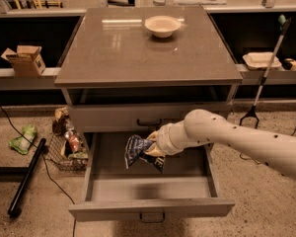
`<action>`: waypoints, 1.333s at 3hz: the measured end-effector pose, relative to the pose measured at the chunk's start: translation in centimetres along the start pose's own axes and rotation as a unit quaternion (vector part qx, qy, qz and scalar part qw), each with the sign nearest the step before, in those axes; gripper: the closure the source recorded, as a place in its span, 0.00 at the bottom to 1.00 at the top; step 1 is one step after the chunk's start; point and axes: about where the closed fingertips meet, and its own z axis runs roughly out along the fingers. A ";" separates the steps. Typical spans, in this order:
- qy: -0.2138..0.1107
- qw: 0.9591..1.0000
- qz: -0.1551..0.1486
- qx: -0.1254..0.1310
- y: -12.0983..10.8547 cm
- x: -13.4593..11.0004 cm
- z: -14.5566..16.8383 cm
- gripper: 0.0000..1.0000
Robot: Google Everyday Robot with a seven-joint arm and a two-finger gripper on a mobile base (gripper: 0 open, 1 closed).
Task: Pick blue chip bag from middle drawer and place on counter
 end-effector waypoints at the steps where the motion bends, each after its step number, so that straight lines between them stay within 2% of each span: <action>1: -0.006 0.999 -0.027 0.035 -1.3 -1.9 -3.7 1.00; 2: -0.006 0.992 -0.080 0.098 -3.1 -5.8 -11.0 1.00; 3: -0.001 0.980 -0.126 0.155 -4.6 -9.6 -18.5 1.00; 4: 0.008 0.972 -0.158 0.175 -5.6 -11.4 -21.5 1.00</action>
Offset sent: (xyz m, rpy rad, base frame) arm -0.0194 -0.0613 0.2685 -0.0381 -0.5203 -0.0199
